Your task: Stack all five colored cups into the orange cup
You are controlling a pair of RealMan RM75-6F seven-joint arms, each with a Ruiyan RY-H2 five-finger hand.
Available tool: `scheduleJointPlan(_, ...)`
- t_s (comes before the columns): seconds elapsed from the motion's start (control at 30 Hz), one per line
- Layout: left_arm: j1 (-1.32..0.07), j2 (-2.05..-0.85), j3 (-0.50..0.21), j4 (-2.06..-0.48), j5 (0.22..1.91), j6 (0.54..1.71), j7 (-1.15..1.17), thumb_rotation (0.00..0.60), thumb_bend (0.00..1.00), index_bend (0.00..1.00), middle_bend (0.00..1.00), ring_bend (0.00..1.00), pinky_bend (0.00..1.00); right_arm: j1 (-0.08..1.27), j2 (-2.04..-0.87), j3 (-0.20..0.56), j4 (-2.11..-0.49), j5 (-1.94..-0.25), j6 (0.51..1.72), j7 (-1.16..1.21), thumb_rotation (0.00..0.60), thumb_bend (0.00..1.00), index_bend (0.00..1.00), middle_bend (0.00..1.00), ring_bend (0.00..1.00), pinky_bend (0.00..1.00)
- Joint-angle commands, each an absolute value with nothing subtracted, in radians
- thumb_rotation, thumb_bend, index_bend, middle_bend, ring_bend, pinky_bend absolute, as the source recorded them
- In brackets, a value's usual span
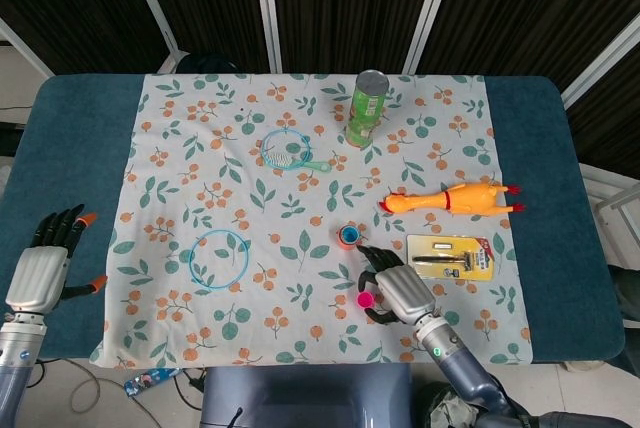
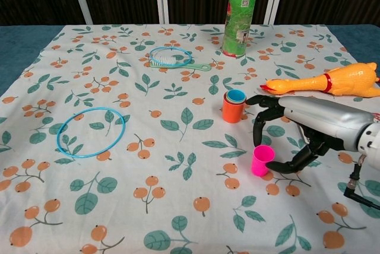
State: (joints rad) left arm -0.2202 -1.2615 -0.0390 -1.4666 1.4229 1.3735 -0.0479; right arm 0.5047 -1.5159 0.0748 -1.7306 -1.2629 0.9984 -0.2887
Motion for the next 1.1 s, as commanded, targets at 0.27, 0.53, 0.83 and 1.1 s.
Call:
scheduleJointPlan(0.27,-0.215,-1.261,-0.044,-1.468,1.429,1.379,-0.048,0.6,0.12,0.13,0.0,0.0,0.0,0.52,-1.492,0.101,-1.754,-1.266,1.017,-0.292,0.6,0.37,0.49,0.0,0.0,0.11)
scheduleJointPlan(0.53,-0.209,-1.267,-0.052,-1.463,1.438,1.398,-0.049,0.6,0.12,0.13,0.0,0.0,0.0,0.572,-1.42,0.196,-1.793,-1.206,1.001,-0.303,0.6,0.37,0.49,0.0,0.0,0.11)
scheduleJointPlan(0.83,-0.205,-1.277,-0.055,-1.459,1.441,1.401,-0.042,0.6,0.12,0.13,0.0,0.0,0.0,0.661,-1.388,0.297,-1.796,-1.053,0.962,-0.346,0.6,0.37,0.49,0.0,0.0,0.11)
scheduleJointPlan(1.1,-0.203,-1.279,-0.059,-1.459,1.439,1.401,-0.034,0.6,0.12,0.13,0.0,0.0,0.0,0.737,-1.434,0.316,-1.741,-0.919,0.934,-0.387,0.6,0.38,0.49,0.0,0.0,0.11)
